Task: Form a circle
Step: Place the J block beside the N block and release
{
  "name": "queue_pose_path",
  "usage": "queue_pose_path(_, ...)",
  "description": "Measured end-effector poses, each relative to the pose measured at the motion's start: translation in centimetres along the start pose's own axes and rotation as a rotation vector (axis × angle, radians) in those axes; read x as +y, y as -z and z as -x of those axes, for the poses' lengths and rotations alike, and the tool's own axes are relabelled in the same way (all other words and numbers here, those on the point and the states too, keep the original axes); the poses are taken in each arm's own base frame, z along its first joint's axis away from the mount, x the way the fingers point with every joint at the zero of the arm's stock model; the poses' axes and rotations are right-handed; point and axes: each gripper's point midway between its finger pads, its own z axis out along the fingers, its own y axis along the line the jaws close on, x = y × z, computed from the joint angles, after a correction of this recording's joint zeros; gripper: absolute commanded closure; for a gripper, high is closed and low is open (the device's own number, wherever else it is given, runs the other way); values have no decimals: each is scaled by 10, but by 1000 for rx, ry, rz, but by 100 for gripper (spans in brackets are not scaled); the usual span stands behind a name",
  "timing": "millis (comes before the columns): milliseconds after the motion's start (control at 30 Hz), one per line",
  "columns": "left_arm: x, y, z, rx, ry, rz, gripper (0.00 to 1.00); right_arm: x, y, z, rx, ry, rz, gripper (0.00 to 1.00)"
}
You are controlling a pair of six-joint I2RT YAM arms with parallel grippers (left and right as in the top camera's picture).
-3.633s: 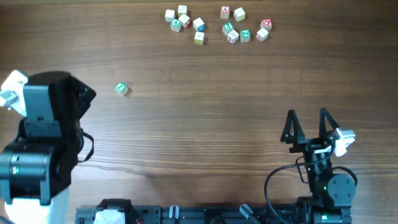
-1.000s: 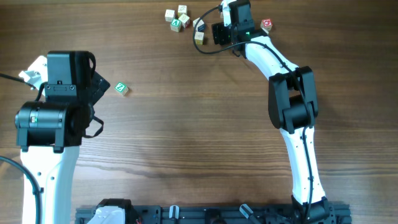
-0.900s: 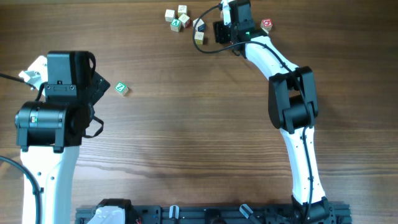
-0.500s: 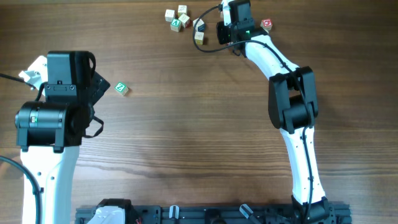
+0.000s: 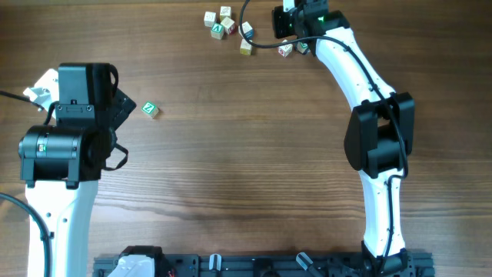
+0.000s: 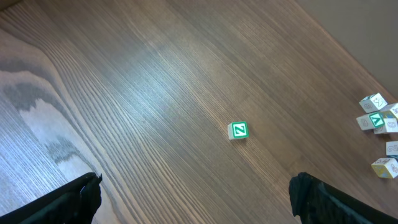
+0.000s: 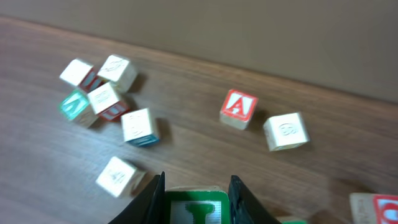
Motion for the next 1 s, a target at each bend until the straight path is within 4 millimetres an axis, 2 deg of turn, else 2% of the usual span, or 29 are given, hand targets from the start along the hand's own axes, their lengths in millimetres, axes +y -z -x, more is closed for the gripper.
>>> queue_pose_path(67,0,0,0,0,1,0,0,12,1,-13,56,-16,61,75)
queue_pose_path(200,0,0,0,0,0,0,0,50,6,-41,175,-74,205,77)
queue_pose_path(333,0,0,0,0,1,0,0,110,15,-68,285,-54,315,78)
queue_pose_path(367,0,0,0,0,1,0,0,137,18,-74,303,-25,353,78)
queue_pose_path(467,0,0,0,0,0,0,0,178,23,-83,317,33,392,77)
queue_pose_path(500,0,0,0,0,0,0,0,201,26,-88,316,69,406,76)
queue_pose_path(600,0,0,0,0,0,0,0,245,29,-91,277,141,433,71)
queue_pose_path(700,0,0,0,0,1,0,0,286,17,-95,207,194,479,71)
queue_pose_path(767,0,0,0,0,0,0,0,294,6,-110,225,206,482,71)
queue_pose_path(867,0,0,0,0,0,0,0,290,-14,-134,274,205,467,69)
queue_pose_path(933,0,0,0,0,0,0,0,288,-19,-139,281,203,461,68)
queue_pose_path(1000,0,0,0,0,1,0,0,289,-20,-134,264,202,464,68)
